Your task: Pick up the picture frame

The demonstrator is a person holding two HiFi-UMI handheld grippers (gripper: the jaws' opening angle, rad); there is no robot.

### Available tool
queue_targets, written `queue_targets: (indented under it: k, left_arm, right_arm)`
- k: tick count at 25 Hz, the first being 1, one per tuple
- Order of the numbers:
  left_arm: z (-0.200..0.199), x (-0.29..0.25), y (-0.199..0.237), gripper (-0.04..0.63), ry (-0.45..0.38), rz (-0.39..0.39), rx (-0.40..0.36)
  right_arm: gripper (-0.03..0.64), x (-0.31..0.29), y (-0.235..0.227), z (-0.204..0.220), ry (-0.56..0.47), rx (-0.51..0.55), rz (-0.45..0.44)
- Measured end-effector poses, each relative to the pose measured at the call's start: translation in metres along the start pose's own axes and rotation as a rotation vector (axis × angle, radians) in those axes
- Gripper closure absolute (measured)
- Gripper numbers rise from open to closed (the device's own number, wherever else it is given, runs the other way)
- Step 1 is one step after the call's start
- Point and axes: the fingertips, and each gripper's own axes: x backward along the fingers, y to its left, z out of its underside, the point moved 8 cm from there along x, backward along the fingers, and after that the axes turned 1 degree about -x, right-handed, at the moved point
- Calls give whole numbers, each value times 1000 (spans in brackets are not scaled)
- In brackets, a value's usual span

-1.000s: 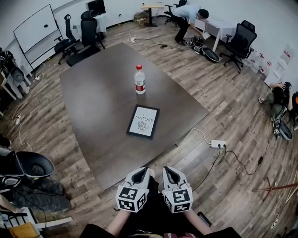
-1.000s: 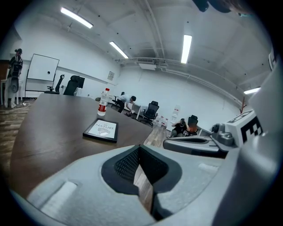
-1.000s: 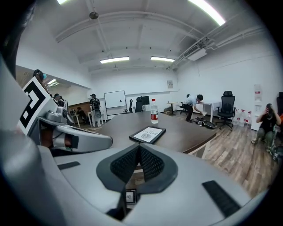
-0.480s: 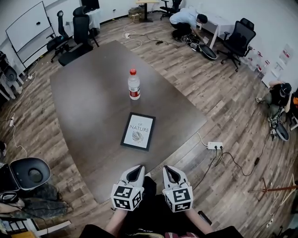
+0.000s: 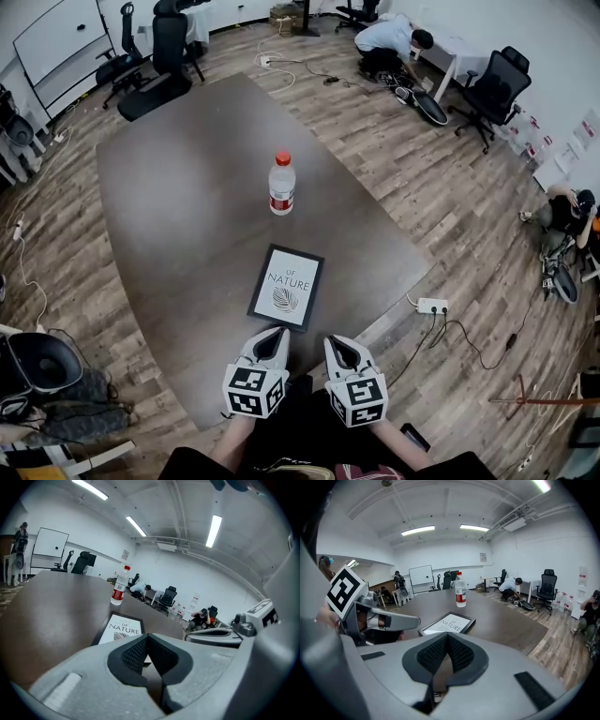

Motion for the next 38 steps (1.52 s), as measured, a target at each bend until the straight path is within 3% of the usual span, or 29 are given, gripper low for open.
queue_targets:
  k: [3, 6, 9, 18, 22, 23, 25, 26, 32, 36, 38]
  left_arm:
    - [-2, -8, 15, 586, 12, -27, 20]
    - [-5, -14, 31, 586, 19, 1, 59]
    - [-12, -20, 43, 586, 24, -2, 73]
    - [-25, -28, 67, 586, 35, -173, 78]
    - [-25, -35, 80, 584, 89, -211, 90]
    - [-24, -37, 83, 571, 114, -200, 98]
    - [-22, -43, 88, 453, 166, -156, 134]
    - [-21, -47, 90, 424, 185, -145, 151]
    - [-24, -63, 106, 425, 274, -214, 100]
    - [-24, -71, 117, 425, 313, -243, 168]
    - [-24, -74, 120, 425, 323, -251, 165]
  right_arm:
    - [611, -19, -2, -8, 6, -15, -11]
    - [611, -32, -6, -21, -39, -87, -62]
    - [611, -42, -13, -29, -46, -117, -44]
    - [609, -75, -23, -35, 39, -202, -61]
    - [554, -96, -29, -34, 107, -280, -103]
    - [554, -100, -30, -34, 115, -300, -99]
    - [519, -108, -33, -34, 133, -331, -76]
    - [486, -112, -35, -33, 150, -345, -62]
    - [439, -126, -46, -24, 255, -438, 32]
    - [439, -136, -49, -23, 288, -459, 68]
    - [447, -140, -49, -24, 285, -441, 81]
